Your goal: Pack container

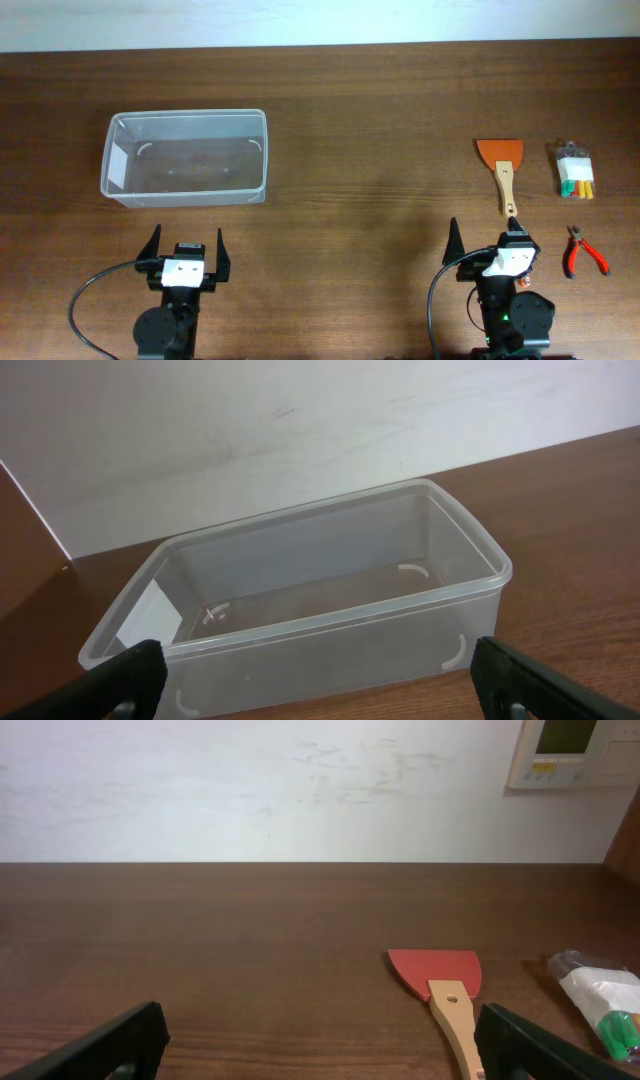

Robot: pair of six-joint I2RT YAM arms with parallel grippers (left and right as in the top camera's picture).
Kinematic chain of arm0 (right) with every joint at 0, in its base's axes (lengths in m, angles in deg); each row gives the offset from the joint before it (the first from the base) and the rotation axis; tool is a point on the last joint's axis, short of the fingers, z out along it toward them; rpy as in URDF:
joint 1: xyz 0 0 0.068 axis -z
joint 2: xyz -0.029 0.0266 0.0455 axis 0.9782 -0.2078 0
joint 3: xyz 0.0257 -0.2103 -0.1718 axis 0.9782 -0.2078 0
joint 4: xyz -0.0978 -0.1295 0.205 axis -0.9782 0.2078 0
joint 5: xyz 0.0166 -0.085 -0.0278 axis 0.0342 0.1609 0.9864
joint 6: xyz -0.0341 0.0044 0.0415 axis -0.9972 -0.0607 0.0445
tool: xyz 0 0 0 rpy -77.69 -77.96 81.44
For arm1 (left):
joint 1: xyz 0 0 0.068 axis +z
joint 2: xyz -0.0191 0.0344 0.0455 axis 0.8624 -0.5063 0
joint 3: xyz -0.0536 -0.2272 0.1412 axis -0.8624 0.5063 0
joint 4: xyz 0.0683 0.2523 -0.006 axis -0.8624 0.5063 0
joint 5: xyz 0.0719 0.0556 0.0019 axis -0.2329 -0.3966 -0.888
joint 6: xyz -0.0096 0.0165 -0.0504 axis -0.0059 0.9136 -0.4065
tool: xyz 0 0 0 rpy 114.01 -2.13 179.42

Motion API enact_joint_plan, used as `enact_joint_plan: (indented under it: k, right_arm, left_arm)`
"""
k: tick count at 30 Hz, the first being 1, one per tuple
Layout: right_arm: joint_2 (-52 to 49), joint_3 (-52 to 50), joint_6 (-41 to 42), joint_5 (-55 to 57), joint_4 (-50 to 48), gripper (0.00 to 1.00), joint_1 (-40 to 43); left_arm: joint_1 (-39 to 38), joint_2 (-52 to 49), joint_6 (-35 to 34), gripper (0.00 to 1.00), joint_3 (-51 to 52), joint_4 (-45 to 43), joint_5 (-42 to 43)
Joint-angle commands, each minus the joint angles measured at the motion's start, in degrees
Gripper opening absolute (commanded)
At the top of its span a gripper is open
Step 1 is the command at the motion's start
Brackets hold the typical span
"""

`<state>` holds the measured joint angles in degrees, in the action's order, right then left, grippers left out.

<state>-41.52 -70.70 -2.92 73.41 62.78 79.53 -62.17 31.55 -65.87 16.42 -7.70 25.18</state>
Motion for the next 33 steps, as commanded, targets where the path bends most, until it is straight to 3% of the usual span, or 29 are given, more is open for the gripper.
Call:
enact_joint_plan:
  k: [1, 14, 25, 33]
  right_arm:
    - [0.5, -0.3, -0.3, 0.5, 0.4, 0.99, 0.4]
    - [0.5, -0.3, 0.3, -3.5, -0.9, 0.99, 0.4]
    - [0.5, -0.3, 0.4, -23.8, -1.4, 0.99, 0.4]
    - [0.4, -0.3, 2.9, -26.9, -1.4, 0.99, 0.4]
  left_arm:
    - [0.3, 0.4, 0.1, 0.99, 0.2, 0.1, 1.0]
    - [0.3, 0.4, 0.1, 0.99, 0.2, 0.1, 1.0]
    - [0.3, 0.4, 0.1, 0.99, 0.2, 0.1, 1.0]
    - [0.3, 0.4, 0.1, 0.99, 0.2, 0.1, 1.0]
